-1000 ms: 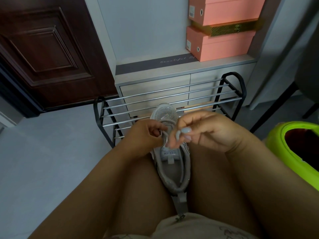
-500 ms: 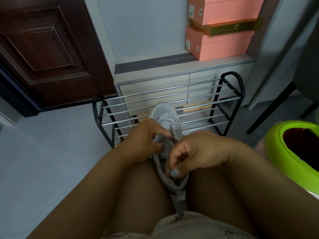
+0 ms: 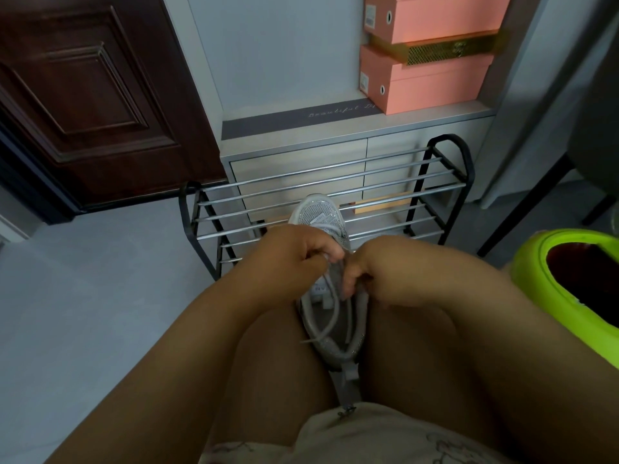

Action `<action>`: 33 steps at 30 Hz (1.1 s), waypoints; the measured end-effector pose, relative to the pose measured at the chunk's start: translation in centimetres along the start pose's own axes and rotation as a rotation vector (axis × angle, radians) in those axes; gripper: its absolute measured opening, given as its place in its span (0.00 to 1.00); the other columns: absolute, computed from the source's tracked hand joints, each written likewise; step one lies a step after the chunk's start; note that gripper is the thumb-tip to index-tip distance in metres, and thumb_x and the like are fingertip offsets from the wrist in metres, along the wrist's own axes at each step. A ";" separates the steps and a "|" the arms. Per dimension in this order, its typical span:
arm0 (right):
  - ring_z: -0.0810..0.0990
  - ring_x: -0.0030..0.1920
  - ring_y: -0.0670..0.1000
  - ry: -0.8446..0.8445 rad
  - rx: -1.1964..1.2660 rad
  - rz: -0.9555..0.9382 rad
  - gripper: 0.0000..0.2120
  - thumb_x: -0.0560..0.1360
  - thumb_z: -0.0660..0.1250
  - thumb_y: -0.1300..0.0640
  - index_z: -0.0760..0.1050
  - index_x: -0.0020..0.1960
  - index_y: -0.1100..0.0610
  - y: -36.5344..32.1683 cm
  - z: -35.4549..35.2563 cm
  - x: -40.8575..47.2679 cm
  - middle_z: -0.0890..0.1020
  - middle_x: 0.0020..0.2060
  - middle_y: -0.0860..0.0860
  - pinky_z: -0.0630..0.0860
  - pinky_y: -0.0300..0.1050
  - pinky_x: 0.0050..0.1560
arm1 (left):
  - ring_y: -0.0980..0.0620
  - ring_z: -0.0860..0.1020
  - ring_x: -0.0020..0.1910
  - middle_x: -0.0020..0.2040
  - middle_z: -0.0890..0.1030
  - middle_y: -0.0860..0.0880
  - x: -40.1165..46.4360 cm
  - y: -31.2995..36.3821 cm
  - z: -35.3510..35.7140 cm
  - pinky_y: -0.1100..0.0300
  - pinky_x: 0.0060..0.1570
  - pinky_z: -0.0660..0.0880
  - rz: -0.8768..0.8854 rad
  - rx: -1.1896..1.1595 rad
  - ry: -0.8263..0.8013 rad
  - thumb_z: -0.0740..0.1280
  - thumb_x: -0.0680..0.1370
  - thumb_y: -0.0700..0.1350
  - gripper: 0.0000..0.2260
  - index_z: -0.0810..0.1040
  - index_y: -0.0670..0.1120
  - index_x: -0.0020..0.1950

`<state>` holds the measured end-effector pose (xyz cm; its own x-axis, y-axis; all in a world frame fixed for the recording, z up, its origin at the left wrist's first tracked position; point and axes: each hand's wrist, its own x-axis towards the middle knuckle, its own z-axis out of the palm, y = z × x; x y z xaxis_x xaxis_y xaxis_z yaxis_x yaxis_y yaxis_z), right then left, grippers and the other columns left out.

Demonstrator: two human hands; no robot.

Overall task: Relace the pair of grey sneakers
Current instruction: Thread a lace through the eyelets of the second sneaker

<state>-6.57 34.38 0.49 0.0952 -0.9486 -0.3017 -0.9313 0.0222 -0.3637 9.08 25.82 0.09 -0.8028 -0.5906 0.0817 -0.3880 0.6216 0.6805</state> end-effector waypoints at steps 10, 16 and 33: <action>0.78 0.54 0.55 0.100 -0.357 0.120 0.13 0.77 0.61 0.56 0.72 0.61 0.51 -1.9 3.2 1.8 0.78 0.55 0.52 0.67 0.43 0.45 | 0.54 0.79 0.51 0.52 0.83 0.51 2.4 -1.9 0.3 0.69 0.48 0.68 -0.031 0.267 -0.031 0.65 0.76 0.38 0.12 0.82 0.48 0.55; 0.78 0.54 0.54 0.223 -0.393 0.126 0.13 0.78 0.58 0.59 0.72 0.62 0.53 -1.1 4.3 2.9 0.78 0.56 0.52 0.63 0.42 0.40 | 0.58 0.76 0.44 0.44 0.80 0.53 3.0 -3.0 0.3 0.73 0.39 0.65 -0.082 0.290 -0.102 0.66 0.75 0.37 0.13 0.82 0.49 0.56; 0.78 0.44 0.54 0.473 -0.108 0.171 0.19 0.65 0.73 0.51 0.68 0.51 0.48 1.5 3.9 2.7 0.75 0.38 0.46 0.66 0.42 0.37 | 0.59 0.77 0.45 0.45 0.81 0.57 3.6 -3.9 1.3 0.64 0.46 0.71 -0.049 0.258 -0.107 0.67 0.76 0.45 0.08 0.81 0.55 0.52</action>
<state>-6.34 33.11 -4.34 -0.2079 -0.9739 0.0916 -0.9530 0.1806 -0.2432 7.12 21.93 -3.26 -0.8178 -0.5745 -0.0334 -0.5193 0.7118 0.4729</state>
